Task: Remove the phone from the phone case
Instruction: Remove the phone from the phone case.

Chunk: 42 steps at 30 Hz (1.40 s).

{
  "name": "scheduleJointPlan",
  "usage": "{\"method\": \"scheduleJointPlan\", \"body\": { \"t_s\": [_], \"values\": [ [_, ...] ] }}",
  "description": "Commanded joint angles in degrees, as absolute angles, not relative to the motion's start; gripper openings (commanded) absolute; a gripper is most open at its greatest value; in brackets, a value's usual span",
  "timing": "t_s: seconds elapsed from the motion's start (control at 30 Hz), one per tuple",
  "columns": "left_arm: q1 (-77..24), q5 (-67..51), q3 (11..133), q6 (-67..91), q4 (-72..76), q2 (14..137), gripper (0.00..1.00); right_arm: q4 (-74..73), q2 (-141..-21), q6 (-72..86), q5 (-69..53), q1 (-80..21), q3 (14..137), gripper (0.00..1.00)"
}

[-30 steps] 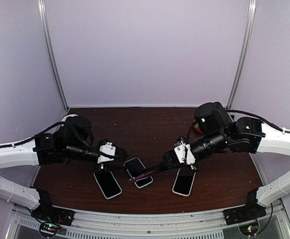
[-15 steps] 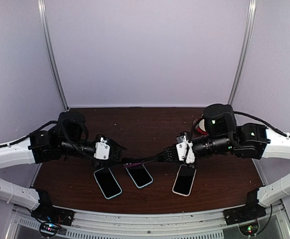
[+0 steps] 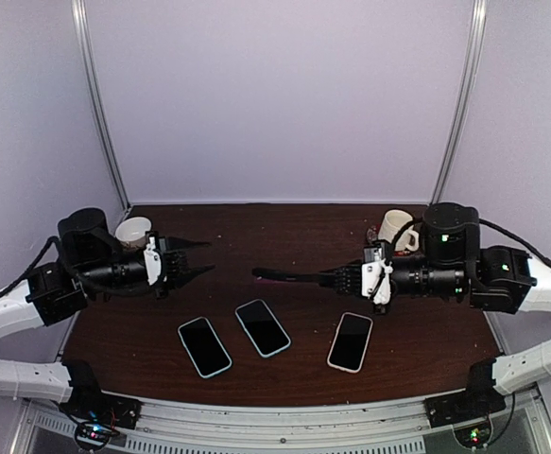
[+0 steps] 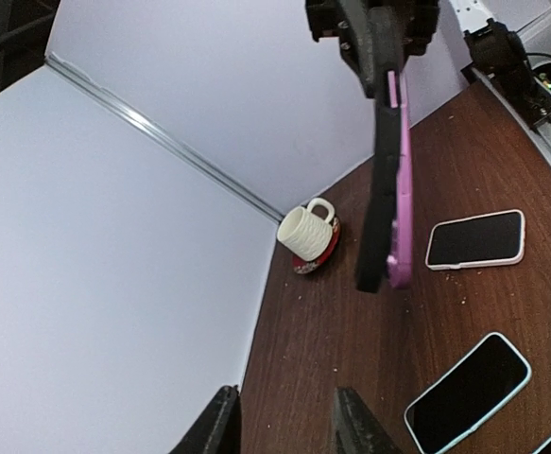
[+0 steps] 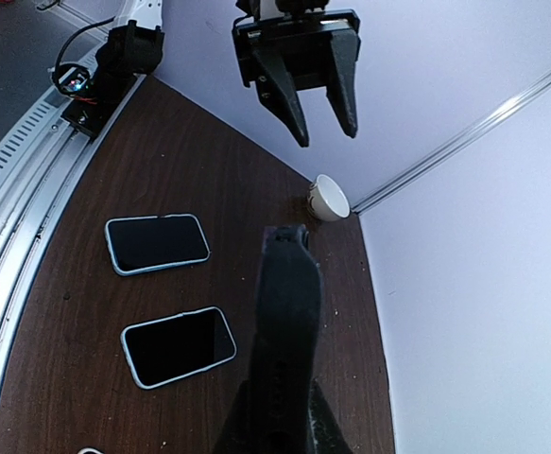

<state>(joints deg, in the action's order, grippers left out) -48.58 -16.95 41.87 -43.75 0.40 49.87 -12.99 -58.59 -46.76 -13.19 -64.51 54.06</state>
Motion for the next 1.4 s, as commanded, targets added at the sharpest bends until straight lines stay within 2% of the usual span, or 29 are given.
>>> {"method": "scheduleJointPlan", "body": {
  "t_s": [0.0, 0.2, 0.63, 0.97, 1.37],
  "values": [
    [-48.43, -25.40, 38.59, -46.23, 3.31, 45.81, 0.34, -4.33, -55.56, -47.52, -10.67, -64.59, 53.75, 0.00],
    [-48.43, -31.82, 39.18, -43.46, 2.64, 45.61, 0.33, -0.67, -55.84, -47.96, -11.31, -64.63, 54.64, 0.00],
    [-48.43, -38.74, 37.70, -31.83, 13.53, 45.88, 0.32, 9.69, -57.19, -41.33, -18.31, -65.22, 54.75, 0.00],
    [-48.50, -43.50, 38.82, -24.63, 17.48, 48.55, 0.31, 12.57, -60.07, -36.55, -27.43, -65.92, 57.99, 0.00],
    [-48.60, -47.96, 39.32, -22.79, 17.30, 50.16, 0.31, 12.92, -63.53, -35.84, -30.37, -66.86, 60.23, 0.00]
  ]
}}
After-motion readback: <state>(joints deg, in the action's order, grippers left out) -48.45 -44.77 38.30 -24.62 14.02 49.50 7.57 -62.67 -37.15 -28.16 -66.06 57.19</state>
